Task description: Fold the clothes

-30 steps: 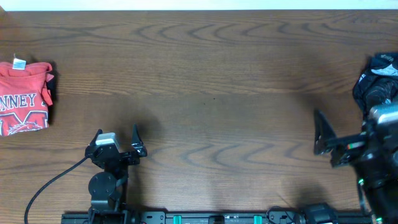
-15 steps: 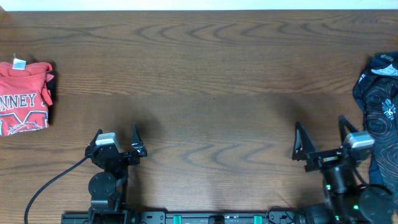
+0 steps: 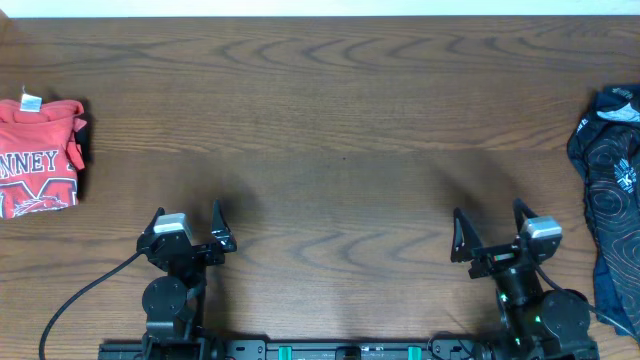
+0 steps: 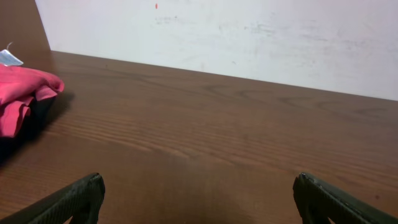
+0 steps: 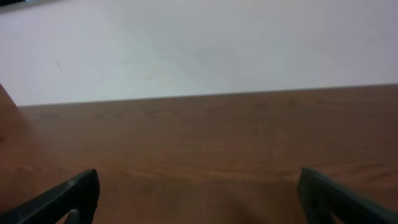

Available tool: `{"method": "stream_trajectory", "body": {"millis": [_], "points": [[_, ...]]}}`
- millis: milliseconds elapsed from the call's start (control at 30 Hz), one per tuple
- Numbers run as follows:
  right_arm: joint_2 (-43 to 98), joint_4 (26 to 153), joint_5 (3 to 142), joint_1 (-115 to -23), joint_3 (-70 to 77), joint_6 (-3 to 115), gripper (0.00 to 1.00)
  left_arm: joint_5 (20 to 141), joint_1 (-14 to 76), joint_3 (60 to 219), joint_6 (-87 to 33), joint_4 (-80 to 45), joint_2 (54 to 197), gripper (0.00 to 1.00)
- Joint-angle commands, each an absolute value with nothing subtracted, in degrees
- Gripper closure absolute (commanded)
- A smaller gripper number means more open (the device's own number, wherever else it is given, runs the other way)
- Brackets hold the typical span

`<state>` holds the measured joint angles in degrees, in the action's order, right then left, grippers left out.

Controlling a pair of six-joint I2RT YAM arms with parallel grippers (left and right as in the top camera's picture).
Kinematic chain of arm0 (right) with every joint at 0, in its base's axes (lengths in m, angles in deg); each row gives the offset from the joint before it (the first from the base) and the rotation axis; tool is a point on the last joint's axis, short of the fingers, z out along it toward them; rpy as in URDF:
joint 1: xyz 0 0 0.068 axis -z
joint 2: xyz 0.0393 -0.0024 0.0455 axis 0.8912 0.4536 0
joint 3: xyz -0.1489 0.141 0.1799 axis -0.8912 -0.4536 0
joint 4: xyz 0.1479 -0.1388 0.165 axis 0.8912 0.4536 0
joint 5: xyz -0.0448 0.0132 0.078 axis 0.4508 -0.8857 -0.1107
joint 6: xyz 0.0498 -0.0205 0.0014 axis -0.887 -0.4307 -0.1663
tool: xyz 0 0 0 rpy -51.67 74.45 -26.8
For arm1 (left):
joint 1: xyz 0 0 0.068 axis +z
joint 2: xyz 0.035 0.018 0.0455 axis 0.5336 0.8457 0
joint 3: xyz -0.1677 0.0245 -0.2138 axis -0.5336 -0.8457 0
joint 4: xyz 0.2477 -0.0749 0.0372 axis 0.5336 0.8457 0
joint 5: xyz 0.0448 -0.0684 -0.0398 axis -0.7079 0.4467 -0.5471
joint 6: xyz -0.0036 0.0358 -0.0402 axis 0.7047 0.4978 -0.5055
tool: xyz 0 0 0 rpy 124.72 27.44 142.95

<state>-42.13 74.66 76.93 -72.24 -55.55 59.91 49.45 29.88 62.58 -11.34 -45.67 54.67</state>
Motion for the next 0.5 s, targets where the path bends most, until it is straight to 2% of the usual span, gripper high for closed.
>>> {"method": "stream_trajectory", "body": {"millis": [0, 467], "points": [[-42.65, 73.48, 75.83, -71.97, -57.63, 60.56, 0.01, 49.14, 29.59, 60.83, -11.43, -44.93, 54.30, 0.02], [-42.65, 64.24, 75.83, -71.97, -66.66, 60.58, 0.01, 49.14, 29.59, 60.83, -11.41, -44.93, 54.30, 0.02]]}}
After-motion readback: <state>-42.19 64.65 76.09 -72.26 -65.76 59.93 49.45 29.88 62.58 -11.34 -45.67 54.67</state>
